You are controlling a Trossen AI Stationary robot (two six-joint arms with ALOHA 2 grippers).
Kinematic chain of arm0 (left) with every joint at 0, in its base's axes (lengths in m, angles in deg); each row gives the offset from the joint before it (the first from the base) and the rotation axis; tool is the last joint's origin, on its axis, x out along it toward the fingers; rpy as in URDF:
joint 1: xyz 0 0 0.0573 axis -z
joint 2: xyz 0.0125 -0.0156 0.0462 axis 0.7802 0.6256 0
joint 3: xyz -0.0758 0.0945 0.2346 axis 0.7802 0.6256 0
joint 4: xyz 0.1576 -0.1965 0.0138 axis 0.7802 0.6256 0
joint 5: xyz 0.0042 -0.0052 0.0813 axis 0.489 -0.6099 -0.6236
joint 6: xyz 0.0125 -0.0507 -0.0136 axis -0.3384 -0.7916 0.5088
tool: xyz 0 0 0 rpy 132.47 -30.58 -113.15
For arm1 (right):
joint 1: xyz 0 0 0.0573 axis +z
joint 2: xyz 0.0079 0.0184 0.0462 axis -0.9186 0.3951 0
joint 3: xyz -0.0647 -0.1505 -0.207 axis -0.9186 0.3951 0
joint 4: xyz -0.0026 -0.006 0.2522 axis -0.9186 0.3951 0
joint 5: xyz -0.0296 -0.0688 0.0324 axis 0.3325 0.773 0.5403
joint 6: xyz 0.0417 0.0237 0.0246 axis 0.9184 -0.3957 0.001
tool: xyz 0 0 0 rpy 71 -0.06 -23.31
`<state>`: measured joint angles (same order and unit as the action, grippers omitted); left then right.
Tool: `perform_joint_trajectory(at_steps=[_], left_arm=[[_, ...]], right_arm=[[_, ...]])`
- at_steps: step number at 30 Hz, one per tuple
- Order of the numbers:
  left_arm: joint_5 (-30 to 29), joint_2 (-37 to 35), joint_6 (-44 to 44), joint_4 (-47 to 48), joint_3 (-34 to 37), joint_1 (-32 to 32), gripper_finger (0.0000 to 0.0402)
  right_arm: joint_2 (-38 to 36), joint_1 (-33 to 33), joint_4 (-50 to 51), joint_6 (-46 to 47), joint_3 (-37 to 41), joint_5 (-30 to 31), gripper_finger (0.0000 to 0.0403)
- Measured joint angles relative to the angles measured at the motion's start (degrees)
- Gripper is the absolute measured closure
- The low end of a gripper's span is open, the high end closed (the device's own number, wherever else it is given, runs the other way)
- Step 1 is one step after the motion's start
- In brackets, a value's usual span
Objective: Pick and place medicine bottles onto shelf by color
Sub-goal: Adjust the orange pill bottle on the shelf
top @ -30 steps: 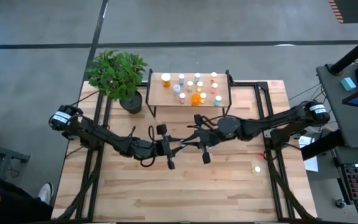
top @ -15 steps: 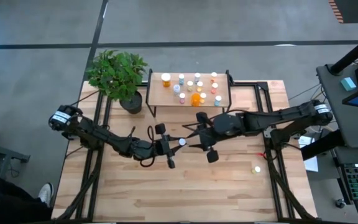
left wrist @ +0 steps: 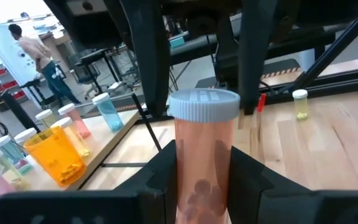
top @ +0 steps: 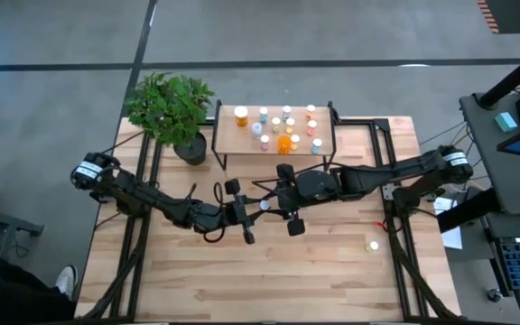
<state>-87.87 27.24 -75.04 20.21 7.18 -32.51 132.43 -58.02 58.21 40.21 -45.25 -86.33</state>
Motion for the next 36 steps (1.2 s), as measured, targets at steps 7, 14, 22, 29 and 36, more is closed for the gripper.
perform_joint_trajectory(at_steps=[7,14,22,29,36], left_arm=[[0.02,0.0,-0.02,-0.37,-0.02,0.0,0.0323],[-0.02,0.0,-0.02,-0.79,-0.02,0.0,0.0323],[0.08,-0.9,1.57,0.14,0.02,0.27,0.0269],[-4.14,-12.55,9.46,14.9,0.08,1.33,0.0194],[-4.38,-26.26,9.37,24.93,0.31,1.29,0.0183]], right_arm=[[1.18,0.02,-0.5,-0.76,-0.65,-0.04,0.025],[1.18,0.02,-1.31,-0.85,-0.63,0.0,0.0289],[1.07,-0.22,-0.65,0.73,-1.2,0.07,0.0297],[1.09,-4.12,10.99,5.53,-11.07,0.07,0.0293],[1.09,-11.81,12.22,4.87,-16.52,-0.97,0.0292]])
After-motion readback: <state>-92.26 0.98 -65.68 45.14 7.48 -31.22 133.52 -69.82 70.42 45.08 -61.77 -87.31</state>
